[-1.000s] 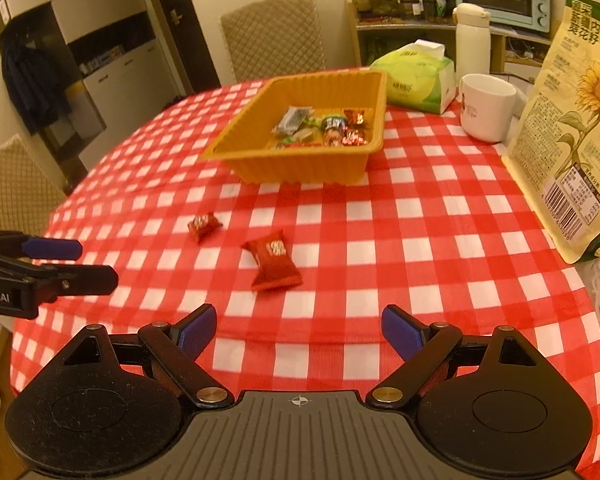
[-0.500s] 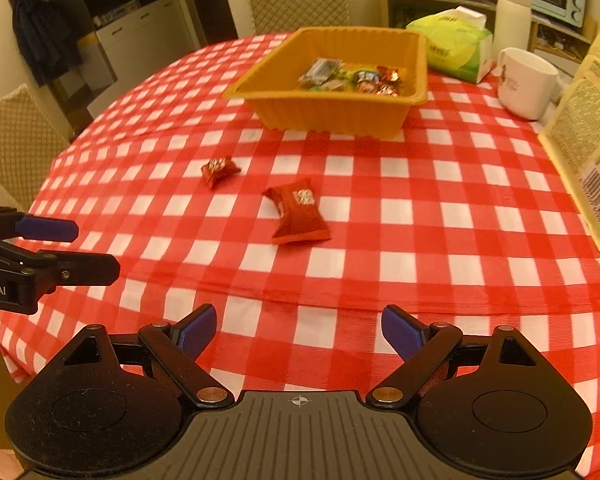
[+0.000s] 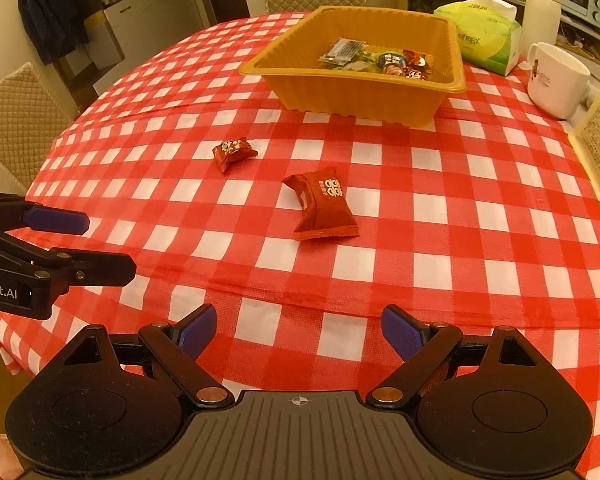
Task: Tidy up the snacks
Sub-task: 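Move both grippers back toward the two remaining red candies on the tablecloth, then grasp the red pillow-shaped candy with the right gripper while the left approaches the small red candy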
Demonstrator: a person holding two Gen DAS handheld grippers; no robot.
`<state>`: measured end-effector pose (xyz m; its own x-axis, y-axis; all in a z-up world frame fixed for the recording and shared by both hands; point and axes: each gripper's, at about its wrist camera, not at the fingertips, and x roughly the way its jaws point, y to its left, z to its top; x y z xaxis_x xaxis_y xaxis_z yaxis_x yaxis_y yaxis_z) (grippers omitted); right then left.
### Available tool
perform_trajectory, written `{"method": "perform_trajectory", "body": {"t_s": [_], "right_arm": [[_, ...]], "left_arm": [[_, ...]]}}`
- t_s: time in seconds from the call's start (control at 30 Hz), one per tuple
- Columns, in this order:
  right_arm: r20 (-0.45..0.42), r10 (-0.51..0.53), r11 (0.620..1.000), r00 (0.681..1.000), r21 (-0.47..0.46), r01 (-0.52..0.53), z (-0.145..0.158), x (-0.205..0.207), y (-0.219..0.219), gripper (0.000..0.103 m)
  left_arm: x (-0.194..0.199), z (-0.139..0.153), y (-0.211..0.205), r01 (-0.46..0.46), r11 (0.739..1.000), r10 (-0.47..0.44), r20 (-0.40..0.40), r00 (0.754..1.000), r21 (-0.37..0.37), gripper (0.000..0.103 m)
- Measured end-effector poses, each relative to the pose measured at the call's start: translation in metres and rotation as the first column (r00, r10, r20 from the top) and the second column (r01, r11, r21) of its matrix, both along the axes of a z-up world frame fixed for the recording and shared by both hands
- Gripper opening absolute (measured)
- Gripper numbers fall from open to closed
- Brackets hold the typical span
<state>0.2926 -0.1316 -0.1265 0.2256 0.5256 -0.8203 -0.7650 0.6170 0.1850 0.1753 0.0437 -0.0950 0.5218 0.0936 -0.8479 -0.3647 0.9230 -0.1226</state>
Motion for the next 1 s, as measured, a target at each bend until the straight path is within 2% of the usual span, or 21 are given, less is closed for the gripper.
{"method": "perform_trajectory", "body": {"t_s": [0.17,0.43,0.77,1.0], "right_arm": [[0.018,0.008,1.0,1.0,-0.006,-0.008,-0.003,0.003,0.008,0.089],[0.094,0.006,1.0,0.996,0.0,-0.006,-0.006,0.014,0.02,0.088],[0.193,0.053,0.999,0.98,-0.02,-0.05,-0.013,0.028,0.047,0.065],[0.205,0.073,0.997,0.976,-0.032,-0.068,-0.019,0.039,0.061,0.052]], "left_arm": [[0.002,-0.004,0.01,-0.01,1.0,0.01,-0.004,1.0,0.001,0.088],[0.002,-0.008,0.029,-0.033,0.999,0.033,-0.006,0.999,0.008,0.088],[0.002,-0.01,0.051,-0.062,0.998,0.063,-0.005,0.998,0.027,0.088],[0.002,-0.011,0.063,-0.078,0.996,0.078,0.003,0.997,0.036,0.088]]}}
